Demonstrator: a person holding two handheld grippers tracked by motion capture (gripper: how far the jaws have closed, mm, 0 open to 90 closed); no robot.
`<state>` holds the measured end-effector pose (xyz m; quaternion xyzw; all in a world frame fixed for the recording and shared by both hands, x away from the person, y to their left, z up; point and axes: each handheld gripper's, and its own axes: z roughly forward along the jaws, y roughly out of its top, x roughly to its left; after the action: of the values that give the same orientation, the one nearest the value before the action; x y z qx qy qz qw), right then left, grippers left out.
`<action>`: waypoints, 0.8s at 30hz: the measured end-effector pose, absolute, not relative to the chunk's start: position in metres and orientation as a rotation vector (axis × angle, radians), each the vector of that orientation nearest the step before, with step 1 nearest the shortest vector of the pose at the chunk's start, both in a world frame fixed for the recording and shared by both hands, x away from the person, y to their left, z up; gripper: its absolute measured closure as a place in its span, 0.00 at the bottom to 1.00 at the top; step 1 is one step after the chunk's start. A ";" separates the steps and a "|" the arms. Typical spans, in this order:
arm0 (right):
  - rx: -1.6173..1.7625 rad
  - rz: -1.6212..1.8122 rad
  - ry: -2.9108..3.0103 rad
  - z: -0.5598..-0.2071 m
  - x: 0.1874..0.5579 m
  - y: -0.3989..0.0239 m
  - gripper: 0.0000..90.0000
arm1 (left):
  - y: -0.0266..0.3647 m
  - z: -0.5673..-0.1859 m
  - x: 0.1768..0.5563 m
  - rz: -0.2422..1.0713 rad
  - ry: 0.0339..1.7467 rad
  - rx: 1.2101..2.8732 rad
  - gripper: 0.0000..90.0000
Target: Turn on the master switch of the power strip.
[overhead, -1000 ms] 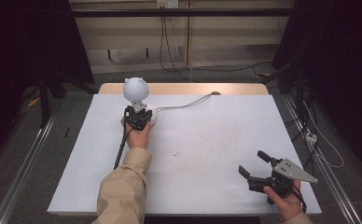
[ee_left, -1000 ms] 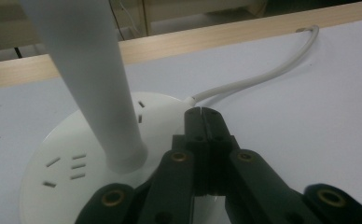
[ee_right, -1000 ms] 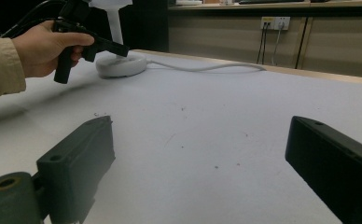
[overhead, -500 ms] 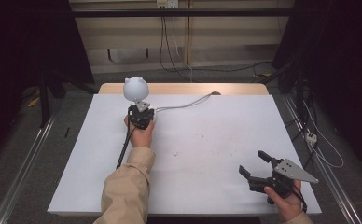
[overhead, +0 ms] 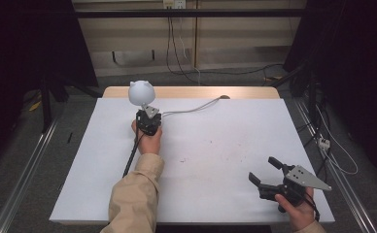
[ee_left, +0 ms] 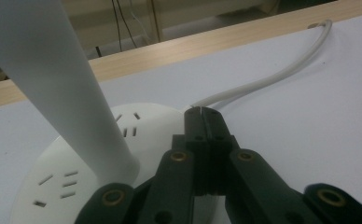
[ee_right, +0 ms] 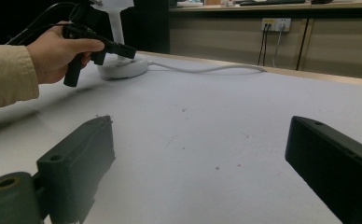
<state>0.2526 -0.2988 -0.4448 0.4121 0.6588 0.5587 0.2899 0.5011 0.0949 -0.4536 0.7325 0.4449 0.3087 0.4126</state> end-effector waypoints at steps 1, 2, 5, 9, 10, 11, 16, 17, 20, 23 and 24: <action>1.099 1.490 1.758 -0.445 0.253 -0.299 0.08 | 0.095 -0.454 0.501 0.780 1.120 1.843 1.00; 1.097 1.491 1.759 -0.445 0.253 -0.299 0.08 | 0.096 -0.453 0.501 0.785 1.119 1.846 1.00; 1.097 1.493 1.759 -0.445 0.253 -0.299 0.08 | 0.096 -0.454 0.502 0.792 1.127 1.839 1.00; 1.095 1.494 1.760 -0.445 0.253 -0.298 0.08 | 0.097 -0.455 0.502 0.798 1.122 1.848 1.00; 1.092 1.493 1.761 -0.445 0.253 -0.298 0.08 | 0.096 -0.455 0.502 0.801 1.123 1.851 1.00; 1.095 1.497 1.759 -0.445 0.253 -0.298 0.08 | 0.096 -0.455 0.502 0.808 1.124 1.849 1.00; 1.091 1.495 1.761 -0.445 0.253 -0.298 0.08 | 0.096 -0.456 0.503 0.811 1.127 1.851 1.00; 1.092 1.497 1.761 -0.445 0.253 -0.298 0.08 | 0.096 -0.456 0.503 0.813 1.129 1.847 1.00; 1.094 1.501 1.759 -0.445 0.253 -0.298 0.08 | 0.096 -0.458 0.503 0.814 1.134 1.851 1.00; 1.093 1.501 1.760 -0.445 0.253 -0.298 0.08 | 0.096 -0.459 0.504 0.820 1.135 1.845 1.00; 1.094 1.501 1.760 -0.445 0.253 -0.298 0.08 | 0.096 -0.459 0.504 0.822 1.135 1.846 1.00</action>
<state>0.2528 -0.2980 -0.4449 0.4095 0.6588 0.5619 0.2874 0.5037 0.0957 -0.4591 0.7298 0.4486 0.3249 0.4006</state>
